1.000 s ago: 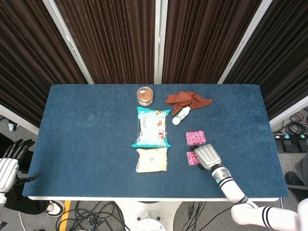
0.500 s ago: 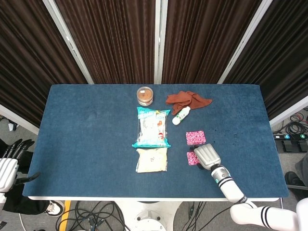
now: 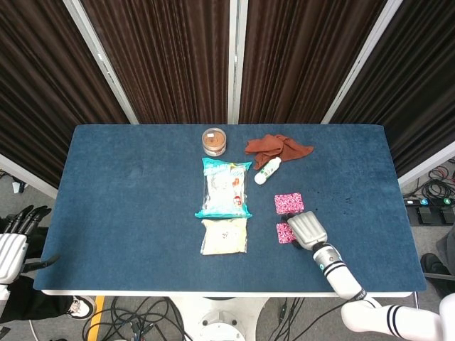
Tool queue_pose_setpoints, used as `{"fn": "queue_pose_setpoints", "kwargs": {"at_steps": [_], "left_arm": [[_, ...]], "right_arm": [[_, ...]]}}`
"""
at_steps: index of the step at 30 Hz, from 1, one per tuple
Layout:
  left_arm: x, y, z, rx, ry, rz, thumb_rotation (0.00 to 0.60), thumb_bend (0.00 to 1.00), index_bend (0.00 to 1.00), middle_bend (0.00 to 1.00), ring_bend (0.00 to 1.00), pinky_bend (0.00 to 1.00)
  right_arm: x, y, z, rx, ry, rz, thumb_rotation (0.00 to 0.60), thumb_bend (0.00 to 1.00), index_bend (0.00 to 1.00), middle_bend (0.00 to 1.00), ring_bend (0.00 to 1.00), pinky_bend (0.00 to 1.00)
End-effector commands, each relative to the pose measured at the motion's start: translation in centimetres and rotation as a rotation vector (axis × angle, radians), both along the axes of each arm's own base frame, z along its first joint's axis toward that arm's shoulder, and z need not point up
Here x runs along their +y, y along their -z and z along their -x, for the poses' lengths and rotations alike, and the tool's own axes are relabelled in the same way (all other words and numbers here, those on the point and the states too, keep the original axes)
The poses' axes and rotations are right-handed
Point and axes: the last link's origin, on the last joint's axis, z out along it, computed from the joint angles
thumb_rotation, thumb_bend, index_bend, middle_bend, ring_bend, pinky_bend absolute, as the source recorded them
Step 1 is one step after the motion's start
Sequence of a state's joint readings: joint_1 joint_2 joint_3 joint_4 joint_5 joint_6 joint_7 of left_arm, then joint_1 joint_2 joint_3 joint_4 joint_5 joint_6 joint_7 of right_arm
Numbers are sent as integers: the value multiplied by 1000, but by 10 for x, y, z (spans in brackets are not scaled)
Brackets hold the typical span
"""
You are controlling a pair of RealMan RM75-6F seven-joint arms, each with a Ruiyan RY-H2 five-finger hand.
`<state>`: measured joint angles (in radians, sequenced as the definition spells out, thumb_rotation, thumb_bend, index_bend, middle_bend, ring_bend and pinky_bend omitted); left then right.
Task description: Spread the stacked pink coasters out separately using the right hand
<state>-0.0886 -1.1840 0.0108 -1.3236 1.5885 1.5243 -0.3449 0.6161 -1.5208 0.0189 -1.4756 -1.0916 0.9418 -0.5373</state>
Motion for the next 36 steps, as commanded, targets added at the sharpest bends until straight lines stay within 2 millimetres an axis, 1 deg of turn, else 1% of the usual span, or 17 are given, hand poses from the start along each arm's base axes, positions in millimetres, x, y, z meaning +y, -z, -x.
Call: {"fn": "queue_pose_setpoints", "kwargs": {"at_steps": [1, 8, 14, 16, 20, 26, 31, 36], "left_arm": [[0, 0, 0, 0, 0, 0, 600, 20, 124, 100, 0, 128], [0, 0, 0, 0, 1, 1, 600, 19, 125, 100, 0, 128], [0, 0, 0, 0, 2, 2, 600, 19, 124, 100, 0, 128], [0, 0, -1, 2, 2, 2, 600, 19, 124, 100, 0, 128], [0, 1, -1, 5, 3, 6, 600, 19, 124, 100, 0, 128], [0, 4, -2, 10, 3, 13, 600, 19, 124, 101, 0, 128], [0, 4, -3, 14, 5, 14, 600, 20, 124, 100, 0, 128], [0, 5, -3, 19, 5, 18, 600, 19, 125, 101, 0, 128]], "right_arm": [[0, -1, 0, -2, -1, 2, 600, 203, 385, 439, 761, 885], [0, -5, 0, -13, -1, 13, 600, 204, 390, 443, 761, 885], [-3, -18, 3, -25, 6, 49, 600, 204, 390, 443, 761, 885], [-4, -26, 9, -23, 23, 66, 600, 204, 390, 444, 762, 885], [-6, -39, 29, -9, 70, 92, 600, 204, 390, 444, 762, 885], [-1, -54, 64, 15, 143, 112, 600, 205, 391, 444, 762, 885], [1, -59, 82, 22, 171, 124, 600, 207, 392, 444, 762, 885], [1, -58, 92, 24, 186, 126, 600, 206, 392, 444, 762, 885]]}}
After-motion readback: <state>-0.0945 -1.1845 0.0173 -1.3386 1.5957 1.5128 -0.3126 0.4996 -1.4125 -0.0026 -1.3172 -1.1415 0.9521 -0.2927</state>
